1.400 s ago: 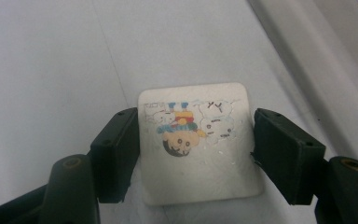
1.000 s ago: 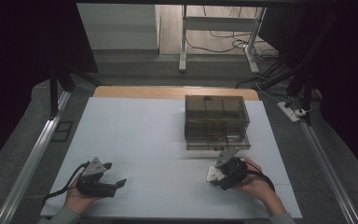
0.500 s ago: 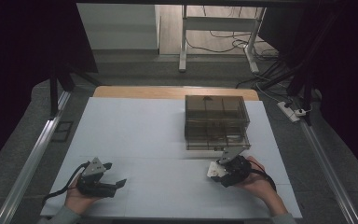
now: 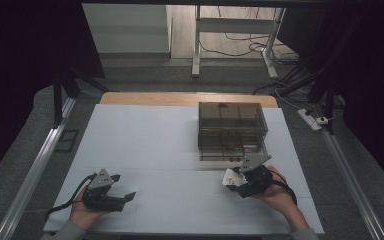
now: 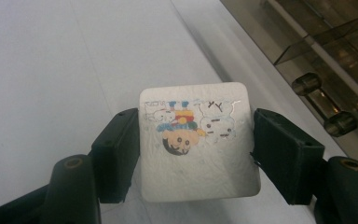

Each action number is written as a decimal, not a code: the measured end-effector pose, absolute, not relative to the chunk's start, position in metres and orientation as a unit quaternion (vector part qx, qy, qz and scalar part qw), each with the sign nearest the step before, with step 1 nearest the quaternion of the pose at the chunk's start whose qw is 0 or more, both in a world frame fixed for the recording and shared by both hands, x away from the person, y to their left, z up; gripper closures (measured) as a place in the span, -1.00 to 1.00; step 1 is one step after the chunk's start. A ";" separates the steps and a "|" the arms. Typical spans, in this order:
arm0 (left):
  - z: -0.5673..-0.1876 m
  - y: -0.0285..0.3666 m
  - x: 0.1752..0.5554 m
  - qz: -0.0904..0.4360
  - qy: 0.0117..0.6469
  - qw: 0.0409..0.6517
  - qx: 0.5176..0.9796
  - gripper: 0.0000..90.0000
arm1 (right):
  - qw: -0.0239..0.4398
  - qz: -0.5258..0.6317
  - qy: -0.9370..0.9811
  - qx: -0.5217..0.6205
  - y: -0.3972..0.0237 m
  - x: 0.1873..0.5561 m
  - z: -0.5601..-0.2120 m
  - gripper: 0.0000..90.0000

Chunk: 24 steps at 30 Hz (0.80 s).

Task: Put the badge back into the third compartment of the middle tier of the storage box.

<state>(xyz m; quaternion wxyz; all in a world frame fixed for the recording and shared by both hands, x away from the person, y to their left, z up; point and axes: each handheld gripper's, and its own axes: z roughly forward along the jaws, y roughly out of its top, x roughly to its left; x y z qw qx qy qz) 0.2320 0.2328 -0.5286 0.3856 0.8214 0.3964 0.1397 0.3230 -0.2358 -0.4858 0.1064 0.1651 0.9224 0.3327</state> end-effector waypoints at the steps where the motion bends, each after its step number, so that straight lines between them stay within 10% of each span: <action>1: -0.529 0.233 0.232 0.139 0.396 0.386 0.821 -0.69 | 0.106 0.335 0.922 0.166 -0.236 0.323 -0.485 -0.27; 24: -0.529 0.232 0.232 0.139 0.396 0.385 0.822 -0.69 | 0.111 0.403 0.891 0.179 -0.244 0.321 -0.467 -0.27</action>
